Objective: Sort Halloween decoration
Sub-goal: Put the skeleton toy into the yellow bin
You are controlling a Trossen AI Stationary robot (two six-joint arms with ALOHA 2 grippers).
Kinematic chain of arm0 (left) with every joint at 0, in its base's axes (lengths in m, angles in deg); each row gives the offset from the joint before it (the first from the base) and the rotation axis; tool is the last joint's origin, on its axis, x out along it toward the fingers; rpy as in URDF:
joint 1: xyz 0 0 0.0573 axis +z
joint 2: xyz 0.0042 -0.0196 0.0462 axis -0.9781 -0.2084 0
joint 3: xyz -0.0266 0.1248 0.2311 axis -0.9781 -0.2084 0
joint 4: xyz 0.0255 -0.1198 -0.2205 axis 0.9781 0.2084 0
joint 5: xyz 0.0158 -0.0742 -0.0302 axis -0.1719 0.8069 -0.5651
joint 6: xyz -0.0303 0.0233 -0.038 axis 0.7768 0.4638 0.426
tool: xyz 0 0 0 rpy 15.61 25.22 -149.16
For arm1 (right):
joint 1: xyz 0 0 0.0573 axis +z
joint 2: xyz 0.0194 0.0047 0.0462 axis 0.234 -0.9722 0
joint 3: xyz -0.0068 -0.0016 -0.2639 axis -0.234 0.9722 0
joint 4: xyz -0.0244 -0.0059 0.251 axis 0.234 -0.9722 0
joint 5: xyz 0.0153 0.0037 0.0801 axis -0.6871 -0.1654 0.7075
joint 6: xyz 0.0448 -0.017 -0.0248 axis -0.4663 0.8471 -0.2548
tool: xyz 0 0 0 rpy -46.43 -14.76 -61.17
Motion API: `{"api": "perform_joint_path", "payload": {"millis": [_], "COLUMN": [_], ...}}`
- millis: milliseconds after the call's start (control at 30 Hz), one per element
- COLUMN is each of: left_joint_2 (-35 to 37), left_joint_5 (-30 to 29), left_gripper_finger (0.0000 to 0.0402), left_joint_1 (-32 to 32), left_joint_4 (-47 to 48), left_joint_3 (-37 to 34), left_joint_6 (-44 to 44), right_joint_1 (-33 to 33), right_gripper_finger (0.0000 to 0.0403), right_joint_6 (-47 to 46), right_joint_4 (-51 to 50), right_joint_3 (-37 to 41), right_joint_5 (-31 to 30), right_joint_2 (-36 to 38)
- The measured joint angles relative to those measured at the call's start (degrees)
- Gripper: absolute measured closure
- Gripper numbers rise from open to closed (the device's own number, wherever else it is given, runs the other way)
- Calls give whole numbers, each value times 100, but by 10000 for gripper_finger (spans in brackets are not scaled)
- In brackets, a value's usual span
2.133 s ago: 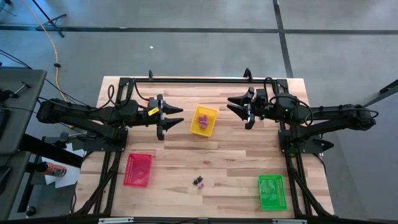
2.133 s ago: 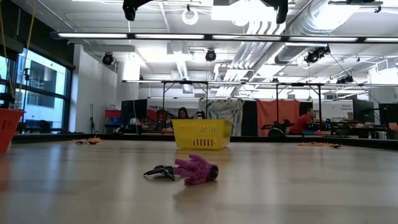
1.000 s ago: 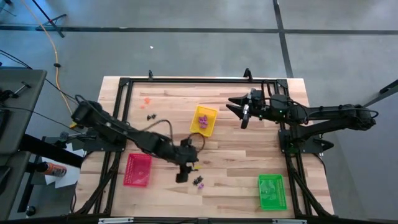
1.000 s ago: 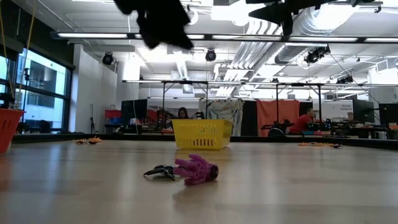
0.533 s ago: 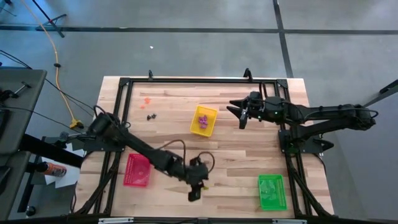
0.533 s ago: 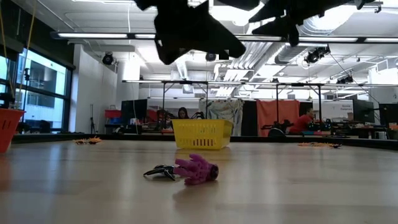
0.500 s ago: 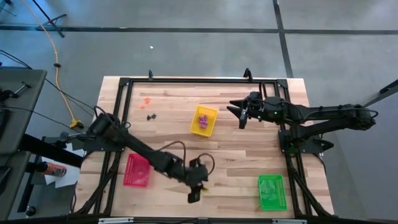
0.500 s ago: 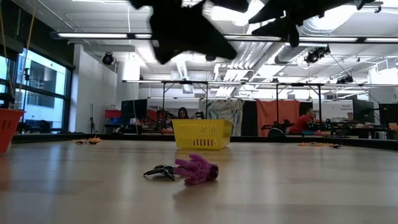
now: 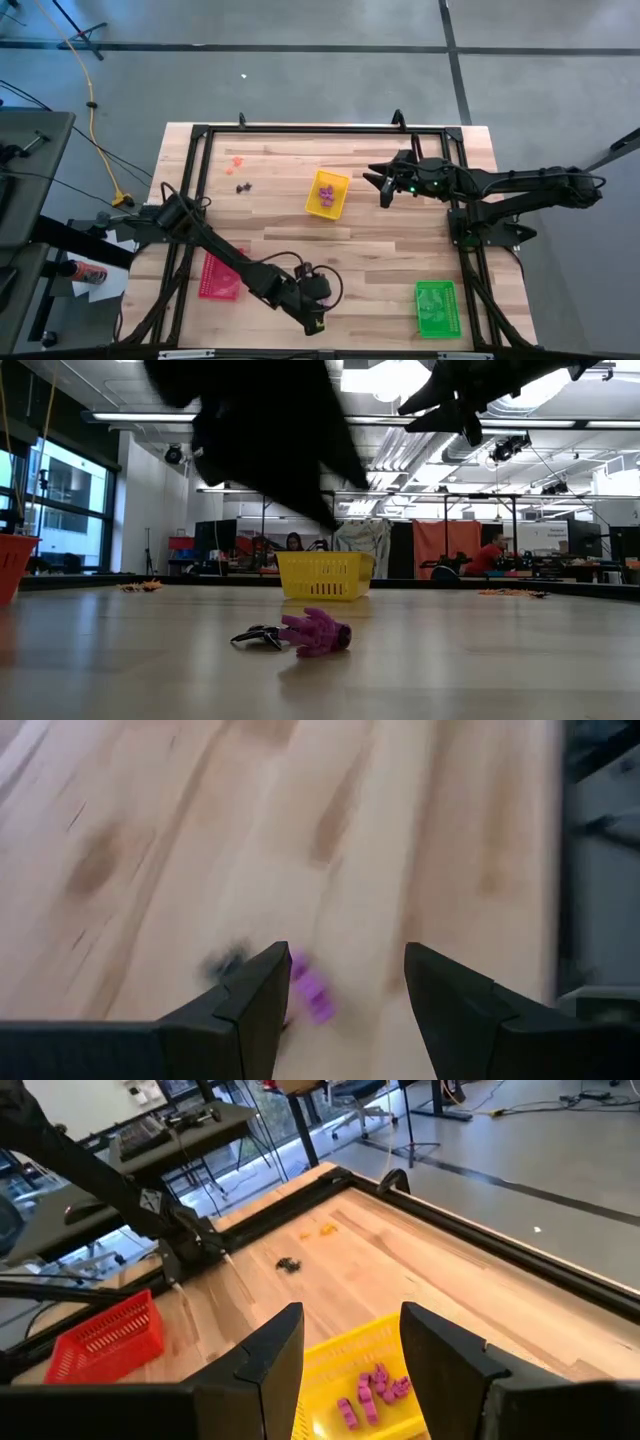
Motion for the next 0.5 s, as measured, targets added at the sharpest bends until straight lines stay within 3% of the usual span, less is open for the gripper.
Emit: {"api": "perform_joint_path", "payload": {"millis": [500], "left_joint_2": [-335], "left_joint_5": [-136], "left_gripper_finger": [213], "left_joint_1": [9], "left_joint_4": [-98], "left_joint_3": [-5], "left_joint_6": [-98], "right_joint_1": [0], "right_gripper_finger": [240], "right_joint_6": [165], "right_joint_4": [-155], "right_joint_3": [-2], "right_joint_5": [-47], "right_joint_2": [0]}}
